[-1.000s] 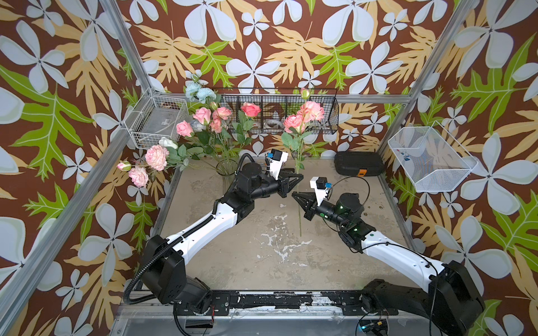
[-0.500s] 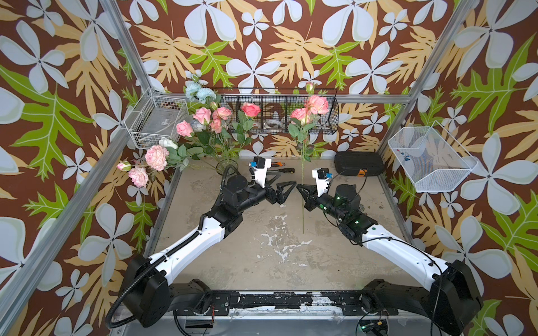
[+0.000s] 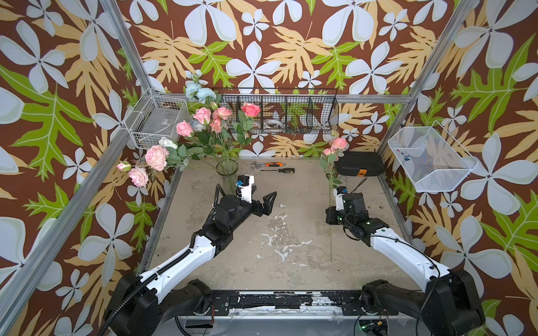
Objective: Pick out pink flowers from the vase
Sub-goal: Place the flower at the center of the board.
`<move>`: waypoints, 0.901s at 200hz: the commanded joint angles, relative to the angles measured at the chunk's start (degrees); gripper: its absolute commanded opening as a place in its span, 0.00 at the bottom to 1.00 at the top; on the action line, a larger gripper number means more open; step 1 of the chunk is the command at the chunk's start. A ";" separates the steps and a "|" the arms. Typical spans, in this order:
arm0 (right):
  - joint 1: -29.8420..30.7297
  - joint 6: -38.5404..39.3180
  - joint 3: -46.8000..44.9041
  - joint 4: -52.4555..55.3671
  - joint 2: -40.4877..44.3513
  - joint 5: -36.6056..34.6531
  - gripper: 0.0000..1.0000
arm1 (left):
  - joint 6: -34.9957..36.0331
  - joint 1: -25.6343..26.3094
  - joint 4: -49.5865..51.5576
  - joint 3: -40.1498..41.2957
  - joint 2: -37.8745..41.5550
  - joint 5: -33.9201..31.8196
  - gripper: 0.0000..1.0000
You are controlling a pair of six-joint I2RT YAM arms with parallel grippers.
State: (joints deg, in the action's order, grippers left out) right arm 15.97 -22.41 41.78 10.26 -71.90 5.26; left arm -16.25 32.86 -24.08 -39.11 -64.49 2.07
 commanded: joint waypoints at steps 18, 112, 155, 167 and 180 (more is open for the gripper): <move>-0.97 4.82 6.20 1.97 -11.20 -4.50 0.00 | 1.61 -0.16 -2.35 0.24 0.44 -1.07 0.97; -2.50 6.81 27.31 10.39 -37.78 -15.94 0.00 | 2.20 -0.17 -3.43 4.40 5.64 -3.41 0.98; -3.62 5.33 27.91 7.68 -39.39 -14.09 0.28 | 3.42 -0.16 -2.21 3.94 5.43 -4.46 0.98; -3.66 5.01 27.93 6.72 -39.20 -13.29 0.33 | 3.29 -0.16 -1.82 3.35 4.54 -4.75 0.98; -3.66 4.60 28.99 7.04 -39.65 -12.84 0.43 | 3.41 -0.17 -1.86 3.01 3.74 -5.37 0.97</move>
State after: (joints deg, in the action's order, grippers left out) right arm 12.14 -16.73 69.82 17.93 -111.24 -9.17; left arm -13.47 32.77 -25.47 -35.31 -59.72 -1.72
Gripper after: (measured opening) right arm 0.363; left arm 0.978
